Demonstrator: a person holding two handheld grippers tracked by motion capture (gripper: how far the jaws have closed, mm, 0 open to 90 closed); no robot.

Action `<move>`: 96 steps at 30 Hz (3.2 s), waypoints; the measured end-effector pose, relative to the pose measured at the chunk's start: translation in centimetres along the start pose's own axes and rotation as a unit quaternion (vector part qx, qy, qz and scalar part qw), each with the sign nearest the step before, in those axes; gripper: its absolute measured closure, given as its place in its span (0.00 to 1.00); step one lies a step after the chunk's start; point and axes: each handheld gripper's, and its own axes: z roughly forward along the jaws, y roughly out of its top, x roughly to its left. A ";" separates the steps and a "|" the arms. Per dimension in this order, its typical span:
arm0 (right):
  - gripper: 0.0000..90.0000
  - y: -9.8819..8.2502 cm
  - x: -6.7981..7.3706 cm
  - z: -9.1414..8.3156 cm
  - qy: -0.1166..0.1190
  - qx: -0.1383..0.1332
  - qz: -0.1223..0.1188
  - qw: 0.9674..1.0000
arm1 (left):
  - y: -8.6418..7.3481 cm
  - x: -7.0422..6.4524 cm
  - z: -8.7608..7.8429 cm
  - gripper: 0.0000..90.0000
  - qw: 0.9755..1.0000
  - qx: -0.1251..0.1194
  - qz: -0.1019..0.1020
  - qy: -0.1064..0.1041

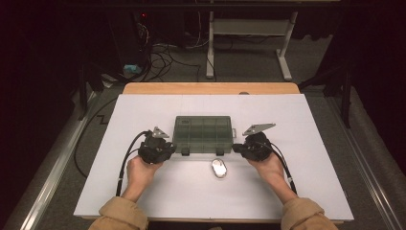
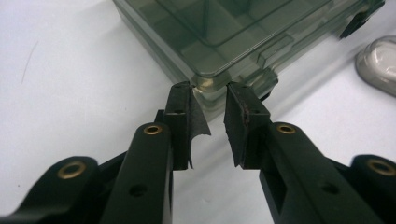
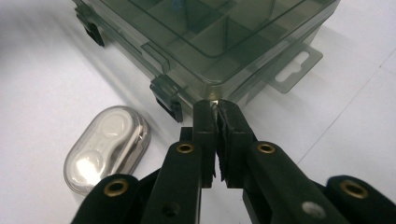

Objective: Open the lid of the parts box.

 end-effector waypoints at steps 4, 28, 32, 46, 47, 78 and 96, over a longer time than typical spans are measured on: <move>0.97 0.3 0.0 -0.4 0.002 -0.010 0.002 1.000 | 0.4 -0.2 0.0 0.75 1.000 0.001 0.004 0.011; 0.90 2.8 -2.1 1.0 -0.022 -0.010 0.060 0.998 | 3.2 0.0 -0.8 0.62 0.997 -0.060 0.003 0.051; 0.89 3.2 -2.4 1.6 -0.032 0.000 0.068 0.997 | 3.8 0.2 -1.0 0.62 0.996 -0.068 0.003 0.055; 0.86 3.8 -3.2 2.9 -0.051 0.015 0.099 0.994 | 6.3 1.9 -0.8 0.65 0.993 -0.107 -0.027 0.048; 0.86 3.9 -3.3 2.8 -0.047 0.008 0.101 0.994 | 6.4 2.1 -0.7 0.66 0.992 -0.109 -0.030 0.047; 0.82 4.9 -2.8 4.0 -0.065 0.044 0.088 0.993 | 8.2 5.4 3.5 0.74 0.992 -0.094 -0.079 0.040; 0.82 4.9 -2.8 4.0 -0.064 0.045 0.089 0.993 | 8.1 6.6 6.6 0.80 0.992 -0.064 -0.102 0.047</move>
